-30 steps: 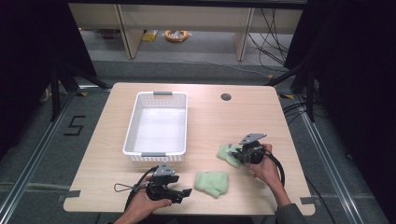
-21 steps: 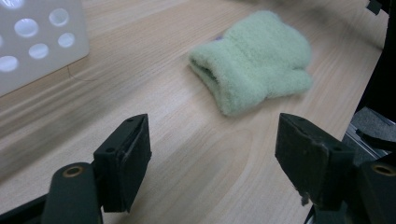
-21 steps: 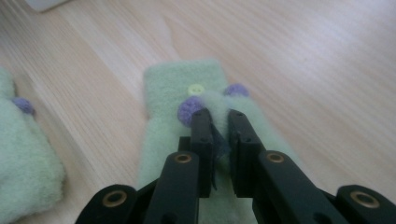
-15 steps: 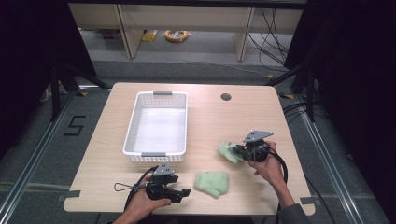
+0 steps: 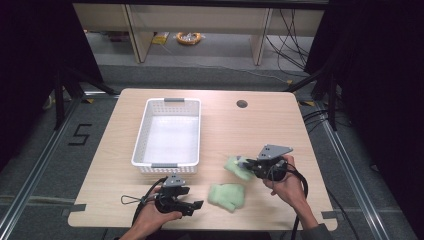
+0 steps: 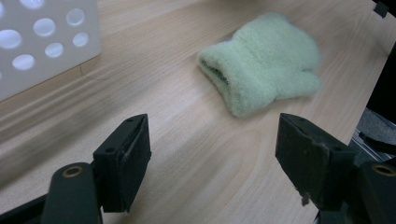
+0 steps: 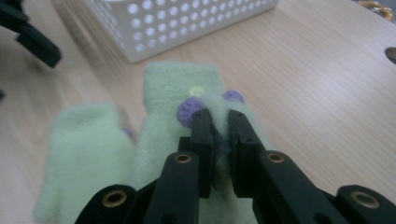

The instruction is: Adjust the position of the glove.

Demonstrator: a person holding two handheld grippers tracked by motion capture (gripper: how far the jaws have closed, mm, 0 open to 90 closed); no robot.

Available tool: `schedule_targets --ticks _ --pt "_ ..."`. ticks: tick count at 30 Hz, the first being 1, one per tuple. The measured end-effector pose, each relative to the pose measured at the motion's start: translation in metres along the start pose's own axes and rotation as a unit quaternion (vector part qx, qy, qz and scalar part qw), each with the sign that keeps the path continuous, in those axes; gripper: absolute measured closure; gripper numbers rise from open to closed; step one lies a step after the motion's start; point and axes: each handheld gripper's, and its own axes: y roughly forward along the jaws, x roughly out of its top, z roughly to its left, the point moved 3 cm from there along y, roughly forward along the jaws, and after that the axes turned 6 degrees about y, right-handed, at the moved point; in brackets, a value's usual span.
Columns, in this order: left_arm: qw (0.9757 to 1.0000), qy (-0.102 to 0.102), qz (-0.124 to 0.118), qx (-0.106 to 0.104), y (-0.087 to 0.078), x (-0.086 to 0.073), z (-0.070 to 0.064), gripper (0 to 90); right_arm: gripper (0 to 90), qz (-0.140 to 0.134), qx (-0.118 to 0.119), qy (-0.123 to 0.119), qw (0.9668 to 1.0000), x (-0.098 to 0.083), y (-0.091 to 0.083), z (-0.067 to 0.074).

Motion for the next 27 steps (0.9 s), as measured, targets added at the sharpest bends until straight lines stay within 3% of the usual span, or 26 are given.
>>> schedule_targets --ticks 4,9,13,20,21,24,27 --pt "1.0 0.0 0.002 -0.001 0.0 0.0 0.0 25.7 82.4 -0.008 0.017 -0.019 0.9996 0.003 -0.002 0.015" --pt "1.0 0.001 0.005 0.006 -0.002 0.001 0.002 25.5 82.3 0.002 0.042 -0.036 0.9985 0.0 0.0 0.04" --pt "1.0 -0.003 0.001 0.003 -0.003 0.001 0.003 25.4 82.2 0.011 0.055 -0.046 0.9974 -0.002 0.002 0.052" --pt "0.9999 0.002 0.009 0.009 -0.004 0.001 0.005 25.4 82.1 0.018 0.063 -0.059 0.9961 -0.005 0.005 0.061" --pt "1.0 -0.005 0.0 0.003 -0.003 0.001 0.005 25.4 82.0 0.017 0.068 -0.069 0.9951 -0.006 0.007 0.062" --pt "1.0 -0.006 -0.001 0.004 -0.003 0.001 0.005 25.4 81.9 0.024 0.067 -0.057 0.9958 -0.008 0.006 0.064" --pt "1.0 -0.006 -0.001 0.004 -0.003 0.001 0.005 25.4 81.7 0.026 0.068 -0.062 0.9954 -0.01 0.008 0.065"
